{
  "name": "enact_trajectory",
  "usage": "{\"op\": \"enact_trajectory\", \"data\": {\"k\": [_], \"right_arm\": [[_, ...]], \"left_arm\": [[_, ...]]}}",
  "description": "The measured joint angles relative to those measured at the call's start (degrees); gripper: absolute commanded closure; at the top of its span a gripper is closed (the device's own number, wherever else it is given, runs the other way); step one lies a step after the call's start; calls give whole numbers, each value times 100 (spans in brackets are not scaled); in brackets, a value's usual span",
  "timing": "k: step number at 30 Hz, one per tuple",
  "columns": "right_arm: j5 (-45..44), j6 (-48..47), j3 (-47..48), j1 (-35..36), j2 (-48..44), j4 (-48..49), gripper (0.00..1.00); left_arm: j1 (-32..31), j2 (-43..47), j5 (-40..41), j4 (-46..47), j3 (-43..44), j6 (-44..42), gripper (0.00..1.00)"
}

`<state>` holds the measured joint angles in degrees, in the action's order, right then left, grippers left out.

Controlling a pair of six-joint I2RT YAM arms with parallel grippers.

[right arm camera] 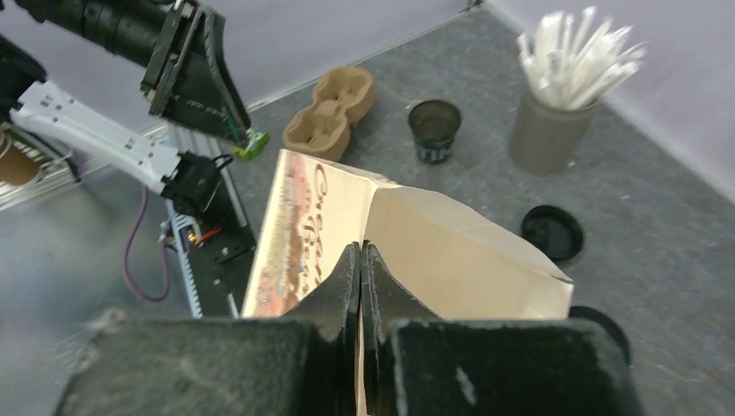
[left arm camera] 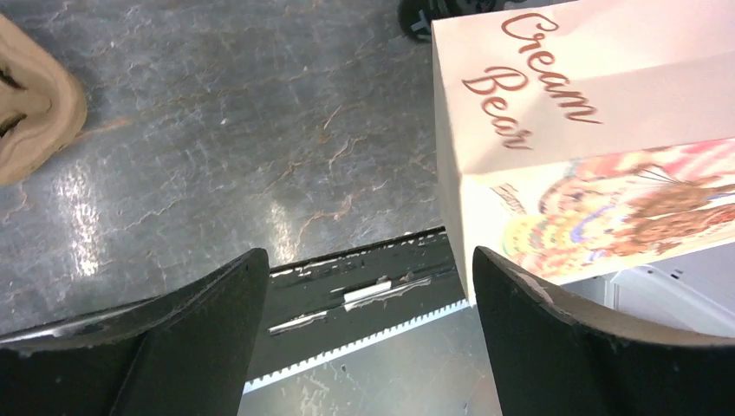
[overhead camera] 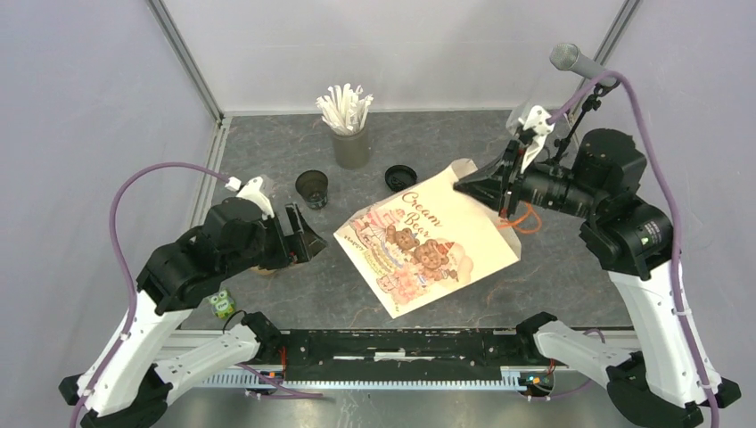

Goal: Pack the takeout coffee

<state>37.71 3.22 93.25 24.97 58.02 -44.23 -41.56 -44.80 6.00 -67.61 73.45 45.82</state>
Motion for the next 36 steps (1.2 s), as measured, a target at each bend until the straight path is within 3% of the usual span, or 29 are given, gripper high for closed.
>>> {"op": "enact_trajectory", "data": {"k": [8, 12, 23, 26, 32, 34, 36], "right_arm": [[-415, 151, -1019, 1189, -186, 131, 100], [-1115, 52, -1040, 1895, 81, 133, 100], [-3718, -350, -1119, 3912, 1480, 188, 100], [-4175, -299, -1108, 4269, 1746, 243, 99], [-4459, -144, -1010, 4570, 1943, 350, 88], [-4448, -133, -892, 4605, 2026, 332, 74], [-4452, -98, -651, 4625, 2166, 269, 69]], "left_arm": [[0, -136, -61, -70, -251, 417, 16], [13, -205, -356, 229, -643, 586, 21], [667, -455, -1303, 984, -2105, 682, 48], [815, -417, -1388, 990, -2245, 678, 49], [861, -382, -1403, 994, -2253, 634, 47], [883, -380, -1377, 990, -2253, 586, 45], [909, -382, -1349, 986, -2247, 479, 41]]}}
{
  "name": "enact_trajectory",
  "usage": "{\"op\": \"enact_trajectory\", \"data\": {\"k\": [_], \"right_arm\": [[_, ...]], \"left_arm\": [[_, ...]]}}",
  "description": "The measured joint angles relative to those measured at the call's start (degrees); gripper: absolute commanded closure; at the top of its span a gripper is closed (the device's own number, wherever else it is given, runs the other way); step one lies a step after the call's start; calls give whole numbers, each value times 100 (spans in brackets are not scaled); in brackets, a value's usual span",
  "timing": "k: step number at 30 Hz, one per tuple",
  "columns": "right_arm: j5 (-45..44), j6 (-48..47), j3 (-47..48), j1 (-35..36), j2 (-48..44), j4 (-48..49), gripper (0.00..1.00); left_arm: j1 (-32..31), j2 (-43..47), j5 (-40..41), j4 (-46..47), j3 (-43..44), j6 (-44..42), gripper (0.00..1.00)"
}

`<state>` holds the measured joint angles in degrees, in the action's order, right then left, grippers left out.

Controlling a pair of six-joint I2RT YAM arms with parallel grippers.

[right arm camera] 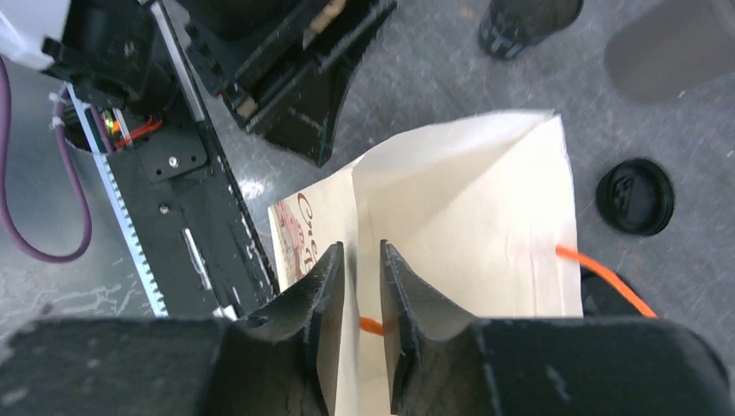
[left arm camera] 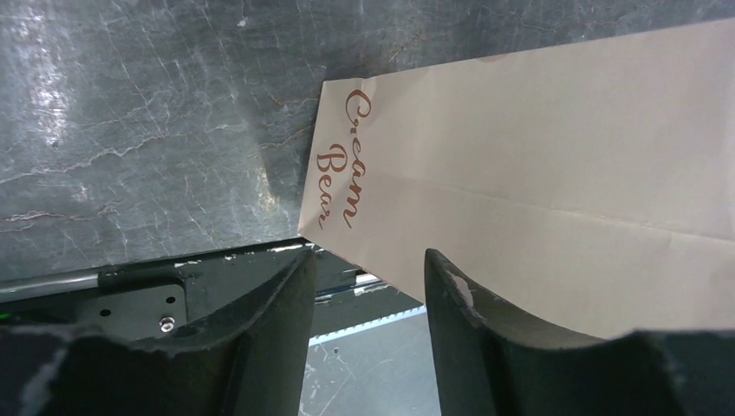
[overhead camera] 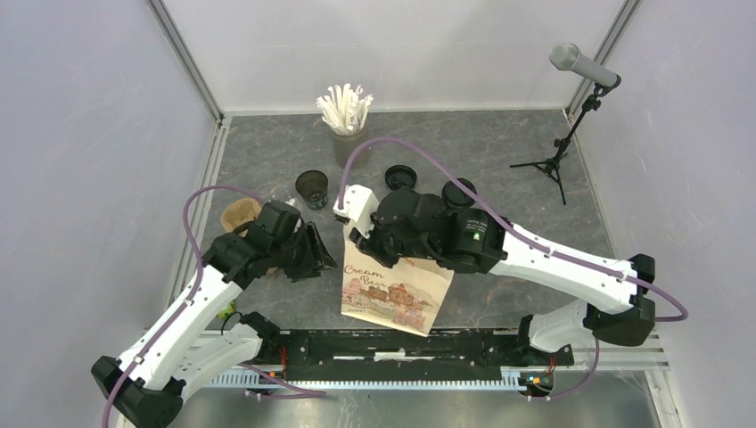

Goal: Pack the takeout coffee

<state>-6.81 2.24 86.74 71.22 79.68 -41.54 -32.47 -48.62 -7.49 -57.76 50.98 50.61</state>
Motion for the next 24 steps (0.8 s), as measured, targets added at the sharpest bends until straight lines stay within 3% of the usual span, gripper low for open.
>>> {"op": "enact_trajectory", "data": {"k": [3, 5, 14, 24], "right_arm": [[-42, 79, 546, 2, 236, -125, 49], [-133, 223, 938, 2, 306, -173, 43], [-713, 457, 1456, 2, -81, -350, 38], [-1447, 369, 979, -175, -553, -636, 23]], "left_arm": [[26, -9, 90, -90, 173, -216, 34], [26, -11, 146, -138, 463, -372, 33], [26, 149, 402, -332, 1923, -699, 27], [26, -74, 15, -26, 2441, -1281, 27]]}}
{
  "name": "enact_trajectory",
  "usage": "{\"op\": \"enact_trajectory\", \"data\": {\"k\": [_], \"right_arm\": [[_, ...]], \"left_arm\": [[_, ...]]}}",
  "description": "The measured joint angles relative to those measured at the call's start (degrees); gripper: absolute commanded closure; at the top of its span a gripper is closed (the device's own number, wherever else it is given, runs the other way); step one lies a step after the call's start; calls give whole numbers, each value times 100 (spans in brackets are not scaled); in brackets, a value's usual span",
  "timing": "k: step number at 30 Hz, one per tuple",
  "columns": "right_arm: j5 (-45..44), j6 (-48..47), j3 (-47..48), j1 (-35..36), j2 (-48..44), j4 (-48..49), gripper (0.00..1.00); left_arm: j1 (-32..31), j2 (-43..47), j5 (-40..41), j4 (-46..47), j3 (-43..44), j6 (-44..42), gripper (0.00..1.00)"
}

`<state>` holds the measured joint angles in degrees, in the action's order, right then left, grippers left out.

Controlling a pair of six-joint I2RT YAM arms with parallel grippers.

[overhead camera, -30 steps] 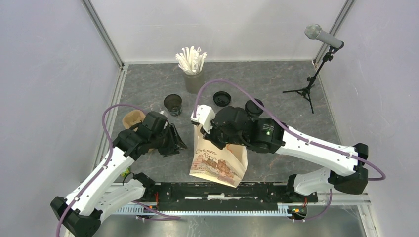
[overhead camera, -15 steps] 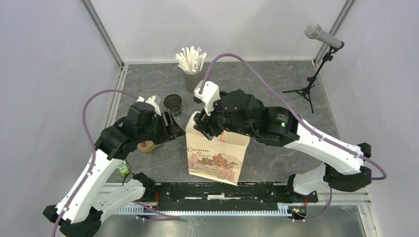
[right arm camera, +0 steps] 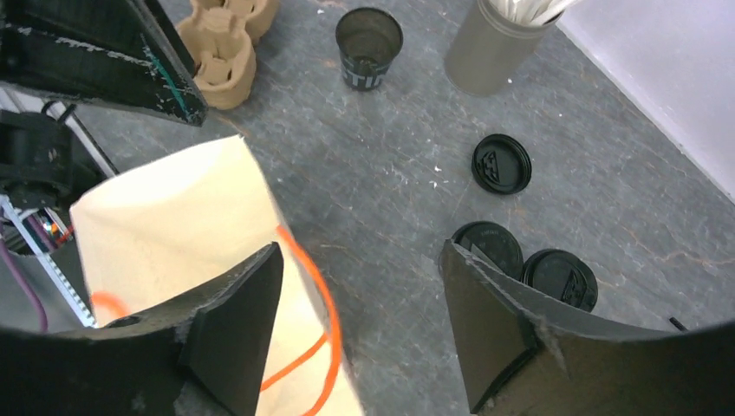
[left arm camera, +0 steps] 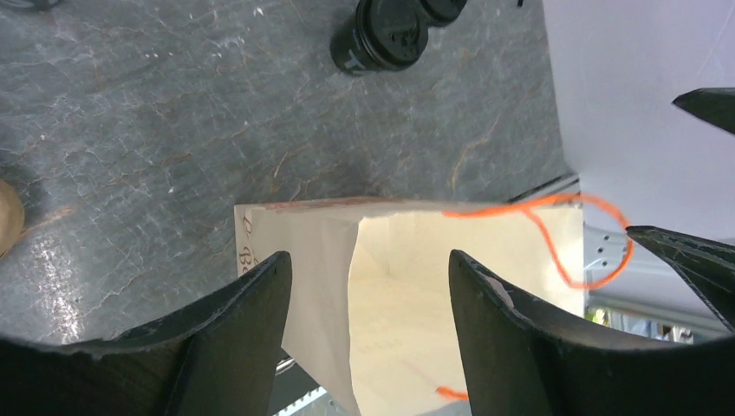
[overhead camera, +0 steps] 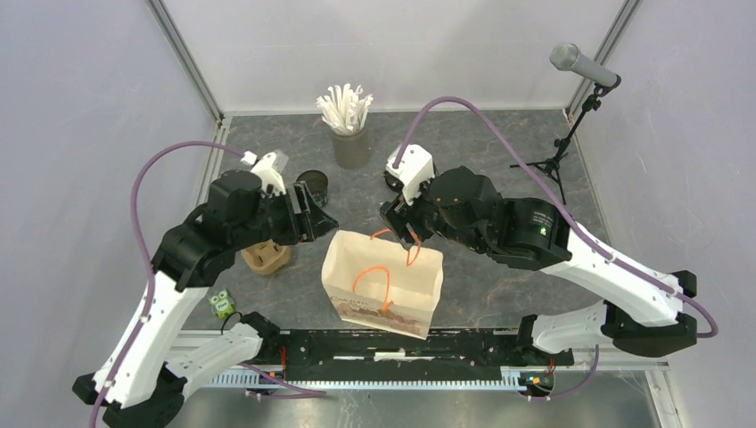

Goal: Pack the takeout coffee

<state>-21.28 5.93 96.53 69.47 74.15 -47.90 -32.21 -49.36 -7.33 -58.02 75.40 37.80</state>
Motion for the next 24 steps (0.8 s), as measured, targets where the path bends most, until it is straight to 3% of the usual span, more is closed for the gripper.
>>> {"op": "enact_trajectory", "data": {"k": [6, 15, 20, 24], "right_arm": [[546, -142, -627, -52, -402, 68, 21], [833, -564, -1204, -52, -463, 96, 21], [798, -831, -1290, -52, -363, 107, 39], [717, -1040, -1331, -55, -234, 105, 66]], "left_arm": [[0, -251, -463, -74, -83, -275, 28], [0, -166, -680, -282, -417, -468, 43], [0, -160, -785, -313, -608, -487, 60], [0, -216, -885, -315, -669, -590, 86]]}}
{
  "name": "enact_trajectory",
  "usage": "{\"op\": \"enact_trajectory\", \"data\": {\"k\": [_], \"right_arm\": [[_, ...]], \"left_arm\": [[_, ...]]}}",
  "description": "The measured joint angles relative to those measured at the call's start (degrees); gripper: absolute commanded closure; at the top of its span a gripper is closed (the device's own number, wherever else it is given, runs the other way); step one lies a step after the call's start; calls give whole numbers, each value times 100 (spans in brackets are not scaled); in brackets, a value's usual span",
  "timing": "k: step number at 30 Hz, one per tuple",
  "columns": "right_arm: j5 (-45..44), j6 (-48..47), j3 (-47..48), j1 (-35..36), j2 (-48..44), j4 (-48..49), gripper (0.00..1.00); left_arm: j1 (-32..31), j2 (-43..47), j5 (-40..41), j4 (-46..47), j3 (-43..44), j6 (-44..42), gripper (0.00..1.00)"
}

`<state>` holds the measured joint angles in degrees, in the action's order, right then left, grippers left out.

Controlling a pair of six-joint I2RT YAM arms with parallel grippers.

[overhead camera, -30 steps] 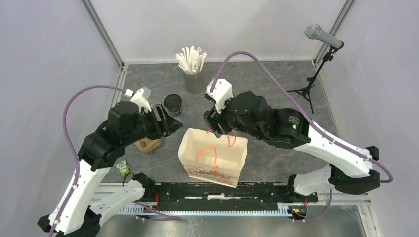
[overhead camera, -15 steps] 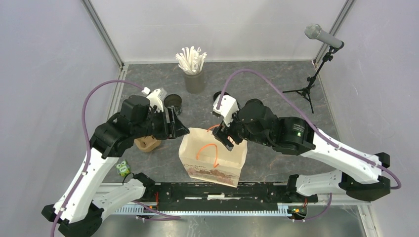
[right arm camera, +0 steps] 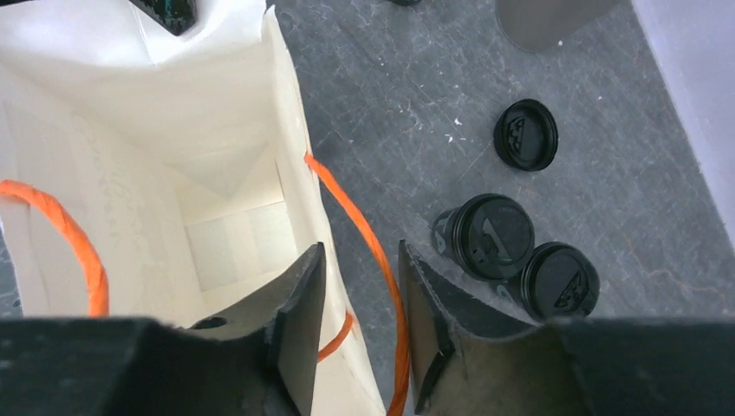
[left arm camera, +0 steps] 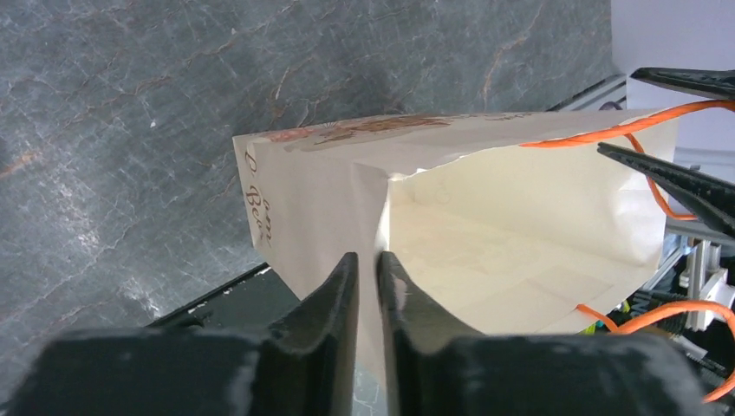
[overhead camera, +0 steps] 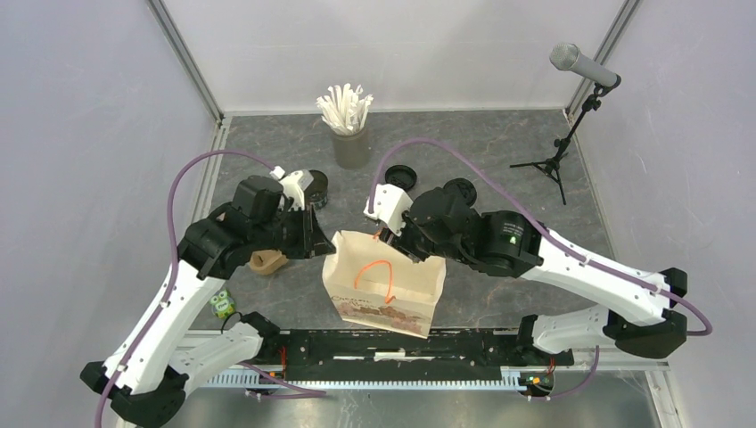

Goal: Pack the takeout coffee

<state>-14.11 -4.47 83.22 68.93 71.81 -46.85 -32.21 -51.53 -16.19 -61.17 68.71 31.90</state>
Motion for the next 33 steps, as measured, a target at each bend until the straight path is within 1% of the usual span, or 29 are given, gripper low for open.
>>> {"op": "enact_trajectory", "data": {"k": [1, 4, 6, 8, 11, 14, 19, 21, 23, 24, 25, 26, 27, 28, 29, 30, 31, 33], "right_arm": [[-13, -44, 13, -9, 33, 0, 72], [-63, -208, 247, -31, 208, -44, 81], [-168, -343, 553, -46, 354, -37, 85], [-293, -481, 750, -66, 413, -15, 87], [-424, -699, 859, -214, 409, 24, 87], [-409, -898, 857, -568, 404, 57, 86], [-155, -1040, 601, -1167, 348, 308, 79], [-52, -1060, 433, -1311, 321, 382, 69], [46, -1069, 323, -1377, 315, 424, 56], [105, -1086, 286, -1401, 315, 442, 50], [142, -1084, 273, -1419, 315, 448, 43], [166, -1086, 273, -1434, 315, 455, 37], [186, -1082, 273, -1447, 315, 483, 28], [208, -1095, 282, -1467, 315, 503, 18], [212, -1071, 295, -1473, 315, 509, 8], [216, -1049, 334, -1482, 317, 487, 2], [210, -1049, 415, -1491, 326, 444, 2], [203, -994, 614, -1506, 326, 396, 2]], "left_arm": [[0, -13, -26, 7, 0, -33, 90], [0, -70, -146, 131, 2, -68, 97], [0, -138, -264, 289, 7, -68, 98], [0, -243, -363, 485, 9, -68, 98], [0, -411, -387, 741, 13, -68, 98], [0, -621, -380, 918, 92, -74, 97], [0, -975, -339, 1075, 249, -87, 96], [0, -1086, -332, 1082, 297, -87, 91], [0, -1137, -293, 1075, 315, -87, 82], [0, -1143, -258, 1075, 321, -87, 71], [0, -1143, -212, 1071, 330, -87, 57], [0, -1143, -175, 1060, 350, -90, 46], [0, -1145, -146, 1051, 372, -103, 35], [0, -1154, -74, 1021, 417, -74, 21], [0, -1174, 4, 977, 490, -63, 13], [0, -1196, 98, 920, 573, -79, 3], [0, -1235, 219, 804, 717, -46, 0], [0, -1274, 560, 605, 1023, -31, 0]]}}
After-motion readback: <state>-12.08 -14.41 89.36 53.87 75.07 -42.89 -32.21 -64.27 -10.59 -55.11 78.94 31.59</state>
